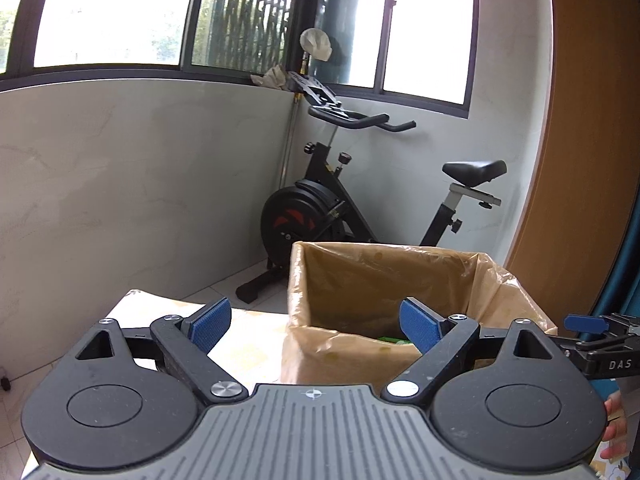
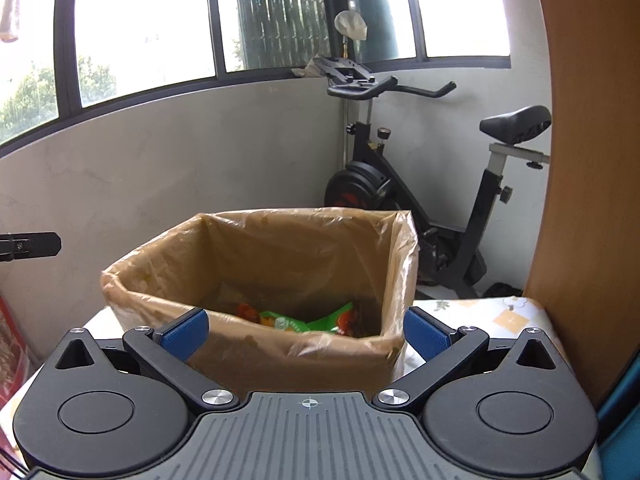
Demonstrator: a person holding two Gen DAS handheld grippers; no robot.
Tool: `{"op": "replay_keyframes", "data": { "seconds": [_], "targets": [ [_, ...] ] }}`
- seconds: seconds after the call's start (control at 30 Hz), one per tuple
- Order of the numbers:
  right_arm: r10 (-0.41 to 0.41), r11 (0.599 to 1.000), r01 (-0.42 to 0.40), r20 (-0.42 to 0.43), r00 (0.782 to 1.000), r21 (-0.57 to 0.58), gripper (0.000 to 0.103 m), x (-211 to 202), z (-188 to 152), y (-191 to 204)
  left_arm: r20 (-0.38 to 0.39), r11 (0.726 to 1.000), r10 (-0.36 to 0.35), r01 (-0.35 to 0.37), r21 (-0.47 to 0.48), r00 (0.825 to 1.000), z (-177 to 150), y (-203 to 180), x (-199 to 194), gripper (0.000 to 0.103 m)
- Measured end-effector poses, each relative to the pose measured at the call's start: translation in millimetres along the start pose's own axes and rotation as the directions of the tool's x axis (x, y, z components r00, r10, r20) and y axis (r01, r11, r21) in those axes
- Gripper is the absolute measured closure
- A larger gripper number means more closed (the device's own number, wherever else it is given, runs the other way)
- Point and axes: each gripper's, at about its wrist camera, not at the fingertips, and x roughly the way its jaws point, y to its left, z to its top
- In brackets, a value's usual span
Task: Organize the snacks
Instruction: 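Withdraw both tools from the box back toward the snack pile, then grasp the yellow snack bag with the right tool while the left tool approaches the red packet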
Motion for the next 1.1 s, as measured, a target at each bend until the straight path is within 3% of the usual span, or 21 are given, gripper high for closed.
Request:
{"op": "replay_keyframes", "data": {
  "seconds": [0.33,0.47,0.6,0.73,0.97,1.1],
  "targets": [
    [0.014,1.000,-0.015,0.068,0.998,0.025,0.000,-26.3,-29.7,-6.5,0.034,0.997,0.073,-0.073,-0.001,0.997,-25.9,28.3,-40.6,0.010],
    [0.059,0.995,-0.062,0.048,0.997,0.072,0.000,-29.7,-43.8,-15.7,0.025,0.997,0.078,-0.077,-0.023,0.997,-45.9,36.0,-46.5,0.010],
    [-0.009,0.999,0.009,-0.003,1.000,0.046,0.000,-26.8,-66.1,-18.8,0.025,0.997,0.064,-0.063,-0.033,0.998,-69.9,35.7,-49.7,0.010],
    [0.002,1.000,0.000,-0.064,0.998,0.030,0.000,-19.9,-99.6,-21.9,0.027,0.997,0.048,-0.047,-0.054,0.998,-99.5,36.5,-49.9,0.010],
    [-0.044,0.983,0.019,-0.131,0.990,-0.182,0.001,1.6,-155.6,1.1,-0.079,0.992,0.035,-0.044,-0.120,0.996,-142.8,43.6,-33.7,0.011],
    [-0.061,0.971,0.025,-0.143,0.988,-0.239,0.002,15.0,-172.5,11.4,-0.110,0.991,0.049,-0.062,-0.120,0.993,-156.8,43.1,-29.9,0.012]
  ]
}}
